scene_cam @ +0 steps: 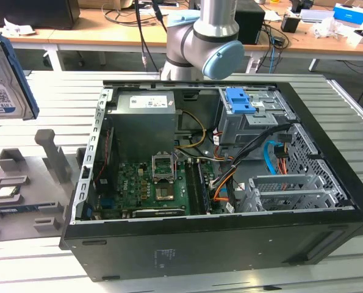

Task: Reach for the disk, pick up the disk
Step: 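Pick up the disk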

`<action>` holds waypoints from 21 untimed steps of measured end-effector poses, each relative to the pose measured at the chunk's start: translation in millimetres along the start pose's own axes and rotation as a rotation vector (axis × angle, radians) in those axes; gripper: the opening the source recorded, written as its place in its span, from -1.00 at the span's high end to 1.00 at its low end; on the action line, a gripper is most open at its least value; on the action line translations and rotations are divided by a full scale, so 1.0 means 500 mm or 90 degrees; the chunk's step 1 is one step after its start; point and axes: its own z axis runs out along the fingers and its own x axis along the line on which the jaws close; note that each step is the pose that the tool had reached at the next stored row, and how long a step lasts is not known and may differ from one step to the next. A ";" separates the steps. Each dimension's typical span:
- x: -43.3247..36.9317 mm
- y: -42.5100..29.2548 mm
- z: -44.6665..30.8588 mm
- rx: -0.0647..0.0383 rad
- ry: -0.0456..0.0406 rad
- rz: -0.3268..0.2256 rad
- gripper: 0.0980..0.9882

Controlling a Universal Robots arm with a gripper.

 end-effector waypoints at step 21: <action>0.000 0.002 -0.065 0.000 0.0000 0.000 0.39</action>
